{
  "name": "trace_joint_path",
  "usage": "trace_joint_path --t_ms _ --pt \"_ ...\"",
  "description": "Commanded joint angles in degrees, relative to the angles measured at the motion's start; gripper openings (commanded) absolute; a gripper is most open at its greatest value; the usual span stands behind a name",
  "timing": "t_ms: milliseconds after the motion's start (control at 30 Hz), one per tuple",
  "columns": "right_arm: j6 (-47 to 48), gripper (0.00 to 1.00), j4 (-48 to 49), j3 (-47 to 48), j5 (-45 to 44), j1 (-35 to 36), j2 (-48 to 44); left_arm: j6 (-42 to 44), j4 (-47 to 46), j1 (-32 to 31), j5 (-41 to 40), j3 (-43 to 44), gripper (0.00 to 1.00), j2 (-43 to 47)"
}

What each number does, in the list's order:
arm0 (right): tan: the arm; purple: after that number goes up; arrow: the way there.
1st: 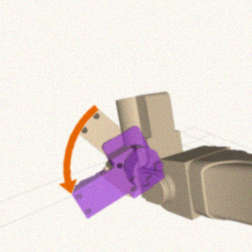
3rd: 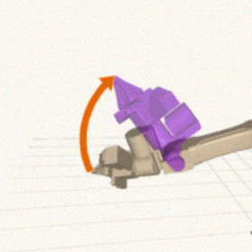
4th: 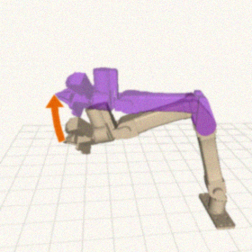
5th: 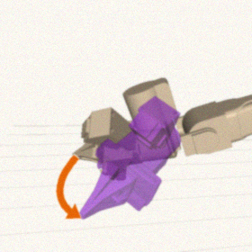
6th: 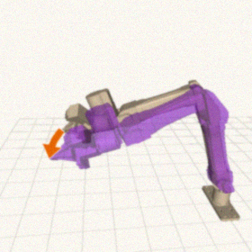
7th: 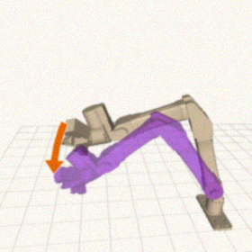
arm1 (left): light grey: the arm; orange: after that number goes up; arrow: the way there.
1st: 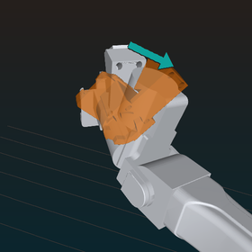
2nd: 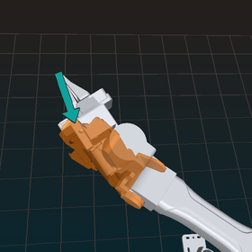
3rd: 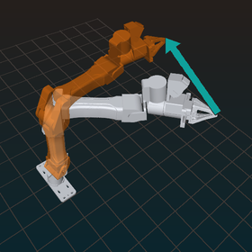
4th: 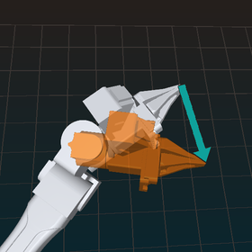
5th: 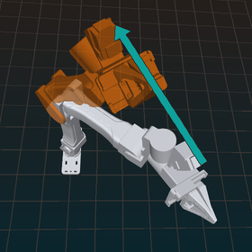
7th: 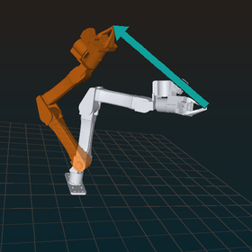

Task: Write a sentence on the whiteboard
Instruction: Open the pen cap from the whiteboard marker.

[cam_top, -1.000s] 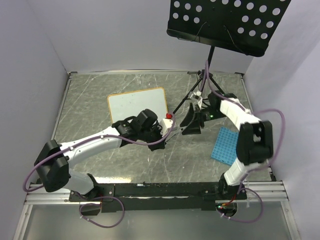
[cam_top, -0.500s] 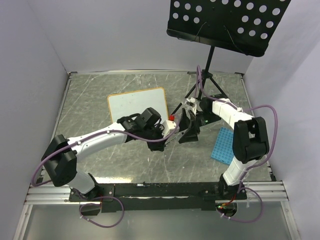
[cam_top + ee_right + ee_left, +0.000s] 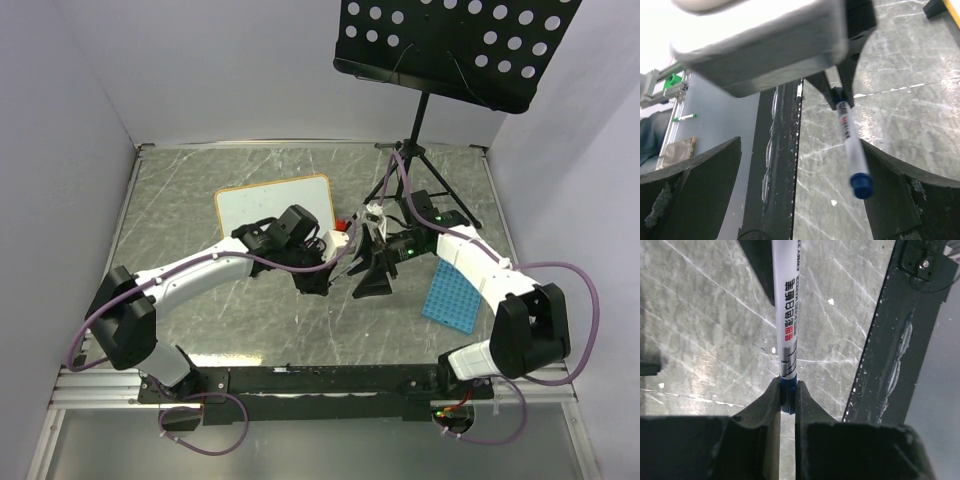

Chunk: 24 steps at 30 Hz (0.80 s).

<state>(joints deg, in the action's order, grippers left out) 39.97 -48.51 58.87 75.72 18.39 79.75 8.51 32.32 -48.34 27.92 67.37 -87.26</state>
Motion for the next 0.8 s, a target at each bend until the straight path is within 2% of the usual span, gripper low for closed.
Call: trace_joint_path --t_ms 0,267,500,533,767 --pt "-3.31 0.95 3.25 1.95 2.23 0.41 1.64 1.33 0.82 0.17 3.98 1.71 0.01 0.43" --pt "-5.24 0.72 3.07 3.18 3.99 0.77 4.01 2.21 1.96 0.26 6.00 2.23 0.01 -0.80" --pt "-6.21 0.58 2.89 3.88 5.31 0.85 6.12 2.12 1.52 0.17 7.15 2.76 0.01 -2.12" --pt "-6.56 0.52 3.16 3.88 5.31 0.68 6.39 2.12 1.52 0.17 7.23 2.94 0.01 -2.21" --pt "-5.16 0.43 1.14 4.76 5.49 1.38 7.97 2.12 1.52 0.09 6.44 3.46 0.01 -2.56"
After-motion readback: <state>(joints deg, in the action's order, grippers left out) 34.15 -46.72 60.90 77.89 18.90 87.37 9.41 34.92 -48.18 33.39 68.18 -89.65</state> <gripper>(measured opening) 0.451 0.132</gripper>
